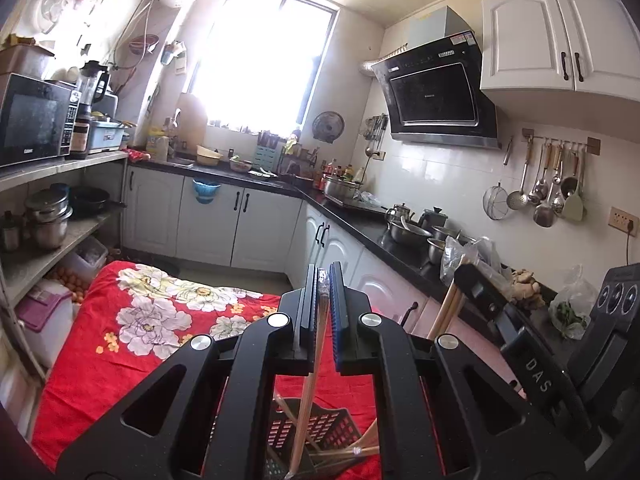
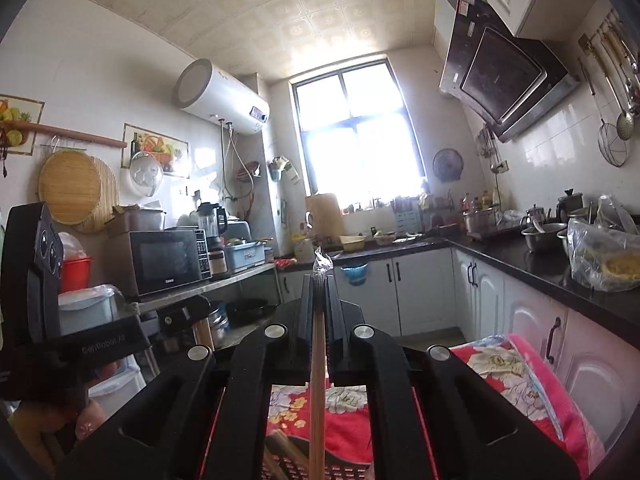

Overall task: Organize utensils
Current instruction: 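Lift the chopstick with the left tool over the caddy while the right tool carries its chopstick there, then lower the chopstick into the caddy and open the left tool while the right tool releases its chopstick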

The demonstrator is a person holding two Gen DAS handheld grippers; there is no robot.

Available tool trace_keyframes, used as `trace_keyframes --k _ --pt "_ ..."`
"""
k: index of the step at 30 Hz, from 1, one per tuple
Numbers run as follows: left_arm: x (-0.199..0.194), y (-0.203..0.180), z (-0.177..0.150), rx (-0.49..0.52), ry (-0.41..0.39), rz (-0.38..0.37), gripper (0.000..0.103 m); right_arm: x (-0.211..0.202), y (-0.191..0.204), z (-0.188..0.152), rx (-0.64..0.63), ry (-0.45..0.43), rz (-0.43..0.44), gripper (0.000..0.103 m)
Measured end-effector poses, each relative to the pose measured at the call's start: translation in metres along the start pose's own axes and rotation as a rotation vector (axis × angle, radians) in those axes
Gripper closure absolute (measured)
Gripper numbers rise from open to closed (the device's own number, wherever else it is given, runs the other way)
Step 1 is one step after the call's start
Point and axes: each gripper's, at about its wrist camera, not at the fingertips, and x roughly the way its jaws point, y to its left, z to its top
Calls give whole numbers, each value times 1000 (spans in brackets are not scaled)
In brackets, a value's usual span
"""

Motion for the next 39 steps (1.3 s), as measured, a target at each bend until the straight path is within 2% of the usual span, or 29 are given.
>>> trace_keyframes --k 5,17,30,39 --pt "14 6 -12 -3 8 12 100 8 -2 -12 -40 -15 -23 98" --pt "28 8 -44 40 4 27 100 29 -9 -52 -121 15 -81 98" --pt "37 12 -76 56 41 34 100 21 -13 -76 -102 45 -82 97" --pt "35 16 -89 51 54 47 100 2 -19 -78 -42 58 -79 97"
